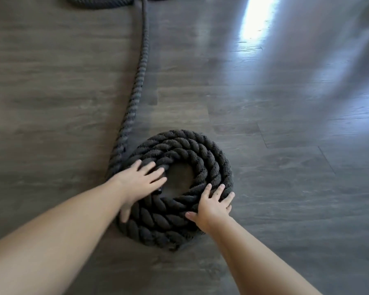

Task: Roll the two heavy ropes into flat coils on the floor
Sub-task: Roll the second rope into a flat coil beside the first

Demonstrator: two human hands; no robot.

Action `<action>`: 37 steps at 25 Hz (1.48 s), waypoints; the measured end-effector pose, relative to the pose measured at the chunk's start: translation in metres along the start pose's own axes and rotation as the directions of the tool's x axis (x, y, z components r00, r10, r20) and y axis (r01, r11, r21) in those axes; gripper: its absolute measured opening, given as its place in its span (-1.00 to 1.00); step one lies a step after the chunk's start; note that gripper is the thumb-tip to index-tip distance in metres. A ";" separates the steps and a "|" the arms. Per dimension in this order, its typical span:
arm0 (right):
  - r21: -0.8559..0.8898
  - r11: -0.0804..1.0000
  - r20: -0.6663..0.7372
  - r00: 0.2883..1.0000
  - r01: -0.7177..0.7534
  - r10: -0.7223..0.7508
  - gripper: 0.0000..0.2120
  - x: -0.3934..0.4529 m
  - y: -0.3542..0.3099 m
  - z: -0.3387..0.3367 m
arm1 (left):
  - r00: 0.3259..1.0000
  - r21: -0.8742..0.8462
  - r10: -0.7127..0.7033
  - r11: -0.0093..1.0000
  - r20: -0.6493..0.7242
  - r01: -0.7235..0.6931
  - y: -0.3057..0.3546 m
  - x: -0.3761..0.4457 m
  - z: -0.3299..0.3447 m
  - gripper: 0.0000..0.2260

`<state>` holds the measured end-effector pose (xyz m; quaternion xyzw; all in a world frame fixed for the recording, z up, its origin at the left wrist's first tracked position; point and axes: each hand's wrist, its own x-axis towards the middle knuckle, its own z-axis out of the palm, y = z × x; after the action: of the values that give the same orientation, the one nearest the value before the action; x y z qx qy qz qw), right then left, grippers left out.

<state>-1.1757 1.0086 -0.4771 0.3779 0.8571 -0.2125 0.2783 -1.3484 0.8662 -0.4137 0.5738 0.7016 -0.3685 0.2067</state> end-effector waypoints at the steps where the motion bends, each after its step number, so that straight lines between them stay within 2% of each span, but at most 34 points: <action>1: -0.045 0.999 0.012 1.000 0.014 -0.014 0.04 0.006 -0.001 -0.007 | 1.000 0.053 -0.014 0.999 0.025 0.013 -0.019 0.005 0.012 0.44; 3: -0.118 0.992 0.034 0.999 0.040 -0.036 -0.01 0.020 -0.004 -0.022 | 0.998 0.048 -0.025 0.999 0.054 0.023 -0.043 0.016 0.034 0.51; 5: -0.149 0.988 0.027 0.999 0.041 -0.037 -0.02 0.033 -0.012 -0.034 | 0.998 -0.044 -0.014 0.999 0.061 0.017 -0.059 0.027 0.047 0.50; 8: -0.110 0.992 -0.053 0.997 -0.059 0.054 -0.05 0.032 -0.036 -0.042 | 0.999 -0.154 0.026 0.988 0.038 -0.020 -0.072 0.038 0.048 0.50; 10: -0.020 0.987 -0.071 0.985 -0.157 0.155 -0.10 0.022 -0.048 -0.044 | 0.999 -0.214 0.041 0.976 0.036 -0.032 -0.073 0.041 0.043 0.50; 13: 0.171 0.925 0.052 0.941 -0.339 0.336 -0.06 0.010 -0.068 -0.054 | 0.998 -0.237 0.039 0.971 0.044 -0.028 -0.075 0.037 0.040 0.48; 15: 0.302 0.813 0.175 0.867 -0.499 0.467 0.10 0.013 -0.082 -0.053 | 0.999 -0.234 0.042 0.972 0.022 -0.036 -0.075 0.033 0.041 0.47; 17: 0.309 0.752 0.242 0.813 -0.583 0.530 0.27 0.029 -0.096 -0.043 | 0.999 -0.239 0.043 0.970 -0.008 -0.044 -0.077 0.034 0.043 0.45; 20: 0.131 0.837 0.234 0.837 -0.531 0.494 0.29 0.054 -0.108 -0.039 | 0.997 -0.278 0.052 0.958 -0.056 -0.066 -0.078 0.032 0.045 0.43; 23: 0.112 0.860 0.207 0.858 -0.499 0.471 0.31 0.070 -0.106 -0.059 | 0.998 -0.333 0.054 0.941 -0.042 -0.065 -0.081 0.034 0.044 0.41; 25: 0.064 0.862 0.204 0.852 -0.503 0.482 0.37 0.082 -0.107 -0.075 | 0.997 -0.316 0.077 0.945 -0.016 -0.078 -0.087 0.042 0.039 0.39; 28: -0.014 0.901 0.178 0.885 -0.434 0.429 0.37 0.108 -0.111 -0.099 | 0.994 -0.299 0.101 0.951 0.045 -0.083 -0.093 0.054 0.036 0.31; 30: -0.061 0.927 0.163 0.912 -0.370 0.375 0.35 0.132 -0.113 -0.121 | 0.996 -0.300 0.084 0.950 -0.006 -0.082 -0.094 0.067 0.034 0.24; 31: -0.064 0.944 0.152 0.932 -0.323 0.329 0.32 0.145 -0.113 -0.133 | 0.999 -0.335 0.050 0.941 -0.016 -0.052 -0.091 0.076 0.032 0.20; 34: -0.065 0.984 0.084 0.982 -0.164 0.169 0.23 0.183 -0.120 -0.171 | 0.988 -0.533 -0.119 0.832 0.101 0.155 -0.084 0.102 0.010 -0.01; 35: -0.073 0.984 0.052 0.984 -0.165 0.169 0.20 0.196 -0.127 -0.183 | 0.978 -0.566 -0.161 0.798 0.129 0.206 -0.083 0.111 -0.002 -0.03; 37: -0.062 0.975 0.047 0.975 -0.215 0.218 0.10 0.223 -0.147 -0.204 | 0.959 -0.616 -0.210 0.735 0.191 0.284 -0.089 0.136 -0.035 0.08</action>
<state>-1.4778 1.1520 -0.4429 0.4553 0.8086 -0.1667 0.3334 -1.4635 0.9755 -0.4631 0.3504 0.8423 -0.1634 0.3756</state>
